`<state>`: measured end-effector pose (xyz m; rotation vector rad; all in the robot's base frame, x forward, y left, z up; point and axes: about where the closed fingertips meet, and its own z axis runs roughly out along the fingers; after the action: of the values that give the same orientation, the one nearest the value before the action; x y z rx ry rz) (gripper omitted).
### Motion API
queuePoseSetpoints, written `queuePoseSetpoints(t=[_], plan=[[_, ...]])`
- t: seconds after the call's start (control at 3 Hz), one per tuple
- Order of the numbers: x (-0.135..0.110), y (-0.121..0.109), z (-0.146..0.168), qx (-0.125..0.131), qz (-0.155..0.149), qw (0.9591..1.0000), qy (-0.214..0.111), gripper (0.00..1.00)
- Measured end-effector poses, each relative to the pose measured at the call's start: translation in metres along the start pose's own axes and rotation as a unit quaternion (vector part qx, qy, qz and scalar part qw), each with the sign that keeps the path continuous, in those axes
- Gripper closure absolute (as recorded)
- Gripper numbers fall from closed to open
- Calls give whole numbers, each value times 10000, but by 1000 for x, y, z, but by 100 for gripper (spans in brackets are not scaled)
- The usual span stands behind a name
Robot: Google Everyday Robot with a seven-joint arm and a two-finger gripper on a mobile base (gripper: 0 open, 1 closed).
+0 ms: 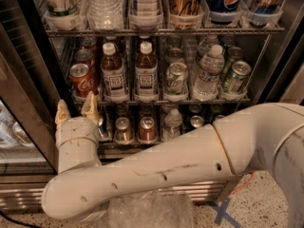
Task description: Pick coke can from middle shelf of fridge
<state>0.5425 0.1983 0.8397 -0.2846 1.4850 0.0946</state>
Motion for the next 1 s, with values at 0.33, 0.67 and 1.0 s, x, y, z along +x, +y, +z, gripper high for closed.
queuePoseSetpoints(t=[0.33,0.67,1.0], plan=[[-4,-9,2,214,-24,9998,-37,39],[-2,-13,9,293,22,9996,-43,39],[8,-10,27,230,192,9995,25,39]])
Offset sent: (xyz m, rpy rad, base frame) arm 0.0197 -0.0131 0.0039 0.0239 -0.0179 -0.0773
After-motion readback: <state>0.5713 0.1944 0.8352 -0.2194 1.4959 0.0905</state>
